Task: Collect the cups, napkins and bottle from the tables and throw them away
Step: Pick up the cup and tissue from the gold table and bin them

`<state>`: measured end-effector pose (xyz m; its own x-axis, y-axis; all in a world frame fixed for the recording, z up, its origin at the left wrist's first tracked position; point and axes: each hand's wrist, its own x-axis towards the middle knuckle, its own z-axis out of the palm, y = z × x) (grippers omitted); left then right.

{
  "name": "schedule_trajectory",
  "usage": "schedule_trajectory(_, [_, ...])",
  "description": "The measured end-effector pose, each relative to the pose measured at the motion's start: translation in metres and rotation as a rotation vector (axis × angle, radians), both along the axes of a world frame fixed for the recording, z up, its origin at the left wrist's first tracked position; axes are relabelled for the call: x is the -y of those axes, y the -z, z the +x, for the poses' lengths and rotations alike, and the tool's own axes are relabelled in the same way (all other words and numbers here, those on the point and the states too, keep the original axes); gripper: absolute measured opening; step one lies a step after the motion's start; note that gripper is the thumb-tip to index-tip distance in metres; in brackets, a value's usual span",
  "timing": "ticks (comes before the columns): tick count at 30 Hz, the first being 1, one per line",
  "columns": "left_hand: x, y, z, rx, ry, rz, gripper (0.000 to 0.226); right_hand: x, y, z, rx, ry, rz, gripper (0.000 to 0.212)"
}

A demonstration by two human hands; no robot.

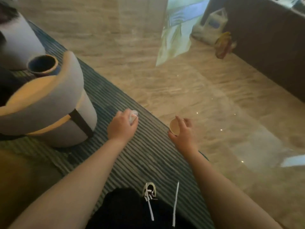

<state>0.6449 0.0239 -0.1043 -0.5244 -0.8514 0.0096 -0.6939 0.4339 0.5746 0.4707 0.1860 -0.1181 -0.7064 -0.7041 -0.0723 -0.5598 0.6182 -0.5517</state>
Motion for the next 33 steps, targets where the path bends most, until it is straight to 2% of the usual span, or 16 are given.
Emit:
schedule_trajectory(9, [0.178,0.011,-0.101,0.003,-0.193,0.002,0.024,0.237,0.003,-0.124,-0.003,-0.225,-0.072,0.071])
schedule_trajectory(17, [0.412,0.040,-0.158,-0.013,-0.425,0.011,0.026,0.521,0.016,-0.203,-0.029,-0.453,-0.069,0.071])
schedule_trajectory(22, [0.542,0.026,-0.157,-0.039,-0.589,0.002,0.029,0.684,0.002,-0.216,-0.033,-0.610,-0.081,0.072])
schedule_trajectory(28, [0.635,0.032,-0.144,-0.022,-0.838,0.016,0.022,0.837,0.012,-0.199,-0.006,-0.833,-0.082,0.070])
schedule_trajectory(33, [0.714,0.060,-0.138,-0.004,-1.045,0.056,0.019,0.971,0.041,-0.172,0.021,-1.064,-0.068,0.070])
